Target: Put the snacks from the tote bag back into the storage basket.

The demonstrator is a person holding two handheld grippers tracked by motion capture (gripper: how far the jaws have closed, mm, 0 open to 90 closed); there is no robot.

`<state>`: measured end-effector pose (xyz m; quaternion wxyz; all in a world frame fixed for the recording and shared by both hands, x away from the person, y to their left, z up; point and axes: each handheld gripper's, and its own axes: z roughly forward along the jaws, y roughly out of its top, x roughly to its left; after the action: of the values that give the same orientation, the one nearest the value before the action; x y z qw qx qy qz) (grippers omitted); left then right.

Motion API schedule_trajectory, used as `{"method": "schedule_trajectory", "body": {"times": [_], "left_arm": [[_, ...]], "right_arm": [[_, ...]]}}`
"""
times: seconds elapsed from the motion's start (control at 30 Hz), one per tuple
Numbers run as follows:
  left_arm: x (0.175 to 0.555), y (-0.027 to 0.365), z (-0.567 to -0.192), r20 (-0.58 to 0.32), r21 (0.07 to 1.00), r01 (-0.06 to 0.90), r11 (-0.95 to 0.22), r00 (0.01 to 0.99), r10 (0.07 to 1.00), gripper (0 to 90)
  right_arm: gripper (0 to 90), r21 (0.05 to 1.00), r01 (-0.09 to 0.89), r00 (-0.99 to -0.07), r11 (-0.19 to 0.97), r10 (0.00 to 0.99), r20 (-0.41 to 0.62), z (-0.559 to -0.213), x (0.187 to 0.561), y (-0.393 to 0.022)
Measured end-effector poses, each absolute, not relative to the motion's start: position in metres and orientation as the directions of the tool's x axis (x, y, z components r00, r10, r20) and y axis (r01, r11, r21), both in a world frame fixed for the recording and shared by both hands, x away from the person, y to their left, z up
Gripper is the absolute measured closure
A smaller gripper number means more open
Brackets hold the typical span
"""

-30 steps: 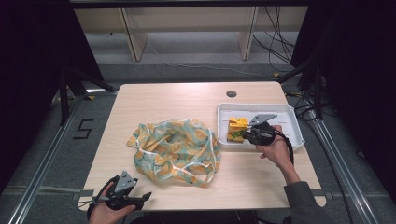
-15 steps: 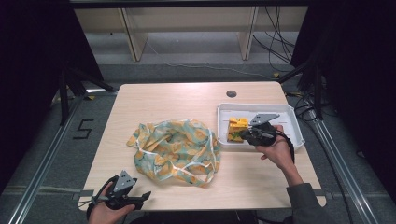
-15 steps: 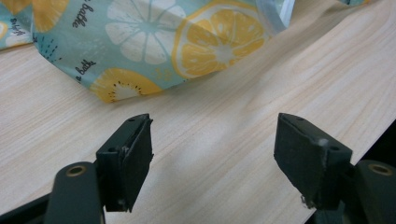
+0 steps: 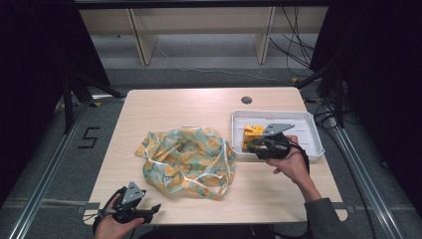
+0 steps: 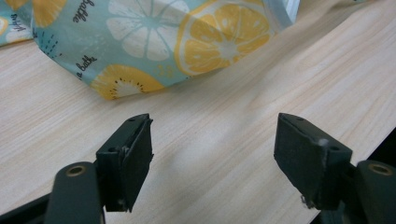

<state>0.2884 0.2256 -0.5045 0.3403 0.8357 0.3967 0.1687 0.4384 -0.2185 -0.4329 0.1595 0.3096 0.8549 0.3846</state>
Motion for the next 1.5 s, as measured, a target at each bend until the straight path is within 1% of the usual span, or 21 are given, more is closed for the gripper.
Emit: {"method": "schedule_trajectory", "body": {"times": [0.1,0.2,0.23,0.27,0.37,0.4,0.47,0.5,0.6,0.77,0.8,0.87,0.9,0.93,1.0,1.1,1.13,1.23,1.27,1.3,1.5], "left_arm": [[0.288,0.227,-0.502,0.025,0.702,0.535,-0.47,0.641,0.767,27.6],[0.288,0.226,-0.503,0.011,0.704,0.544,-0.457,0.635,0.773,27.5],[0.289,0.227,-0.503,0.019,0.7,0.539,-0.469,0.642,0.767,27.6],[0.289,0.226,-0.503,0.028,0.7,0.534,-0.474,0.642,0.766,27.6],[0.288,0.225,-0.503,0.013,0.698,0.542,-0.468,0.644,0.765,27.6],[0.288,0.225,-0.503,0.011,0.701,0.543,-0.463,0.641,0.767,27.6],[0.288,0.227,-0.502,0.028,0.701,0.529,-0.478,0.649,0.76,27.5],[0.288,0.226,-0.503,0.022,0.707,0.534,-0.463,0.638,0.769,27.6],[0.288,0.225,-0.503,0.008,0.713,0.54,-0.447,0.632,0.775,27.5],[0.288,0.226,-0.502,0.029,0.698,0.531,-0.48,0.649,0.76,27.5],[0.288,0.225,-0.503,0.01,0.699,0.547,-0.461,0.638,0.77,27.5],[0.288,0.226,-0.502,0.029,0.695,0.533,-0.482,0.65,0.76,27.5],[0.288,0.225,-0.503,0.011,0.703,0.542,-0.46,0.639,0.769,27.5],[0.288,0.226,-0.503,0.021,0.7,0.537,-0.471,0.644,0.765,27.5],[0.288,0.226,-0.502,0.028,0.701,0.53,-0.477,0.648,0.761,27.5],[0.288,0.226,-0.502,0.03,0.699,0.53,-0.48,0.649,0.76,27.5],[0.288,0.224,-0.504,0.005,0.708,0.544,-0.45,0.634,0.774,27.5],[0.288,0.225,-0.503,0.011,0.704,0.543,-0.459,0.638,0.77,27.5],[0.288,0.226,-0.502,0.025,0.698,0.535,-0.475,0.646,0.763,27.5],[0.289,0.226,-0.502,0.032,0.699,0.529,-0.481,0.649,0.76,27.4],[0.288,0.225,-0.503,0.013,0.697,0.545,-0.467,0.641,0.768,27.4]], "right_arm": [[52.6,0.768,0.417,-0.74,0.487,0.672,-0.025,-0.432,0.436,-0.219],[46.0,0.788,0.42,-0.717,0.45,0.697,-0.017,-0.431,0.432,-0.219],[45.0,0.796,0.405,-0.721,0.449,0.693,-0.024,-0.431,0.433,-0.22],[44.4,0.793,0.427,-0.714,0.435,0.7,0.0,-0.43,0.431,-0.22],[43.3,0.796,0.433,-0.71,0.423,0.705,0.012,-0.43,0.428,-0.221],[42.4,0.803,0.411,-0.718,0.431,0.696,-0.006,-0.43,0.429,-0.221],[40.9,0.801,0.422,-0.716,0.425,0.698,0.007,-0.431,0.427,-0.219],[39.8,0.802,0.408,-0.722,0.437,0.691,-0.01,-0.431,0.425,-0.217],[39.2,0.8,0.409,-0.729,0.44,0.684,-0.003,-0.431,0.42,-0.214],[38.5,0.806,0.385,-0.744,0.45,0.668,-0.018,-0.432,0.415,-0.21],[38.5,0.803,0.406,-0.732,0.437,0.681,0.0,-0.433,0.412,-0.209],[37.8,0.799,0.412,-0.737,0.438,0.675,0.01,-0.435,0.411,-0.207],[37.1,0.798,0.411,-0.74,0.441,0.672,0.009,-0.436,0.41,-0.206],[36.4,0.803,0.4,-0.737,0.441,0.676,-0.004,-0.437,0.409,-0.207],[35.6,0.793,0.423,-0.736,0.437,0.677,0.019,-0.439,0.406,-0.204],[35.2,0.794,0.405,-0.741,0.453,0.671,-0.004,-0.441,0.404,-0.203],[35.1,0.792,0.408,-0.743,0.454,0.669,-0.001,-0.442,0.403,-0.203],[34.2,0.79,0.41,-0.749,0.456,0.663,0.005,-0.442,0.401,-0.203],[33.8,0.792,0.43,-0.729,0.435,0.685,0.02,-0.442,0.398,-0.202],[33.3,0.797,0.405,-0.739,0.447,0.674,-0.002,-0.442,0.399,-0.203],[31.7,0.786,0.429,-0.735,0.445,0.678,0.018,-0.45,0.391,-0.205]]}}
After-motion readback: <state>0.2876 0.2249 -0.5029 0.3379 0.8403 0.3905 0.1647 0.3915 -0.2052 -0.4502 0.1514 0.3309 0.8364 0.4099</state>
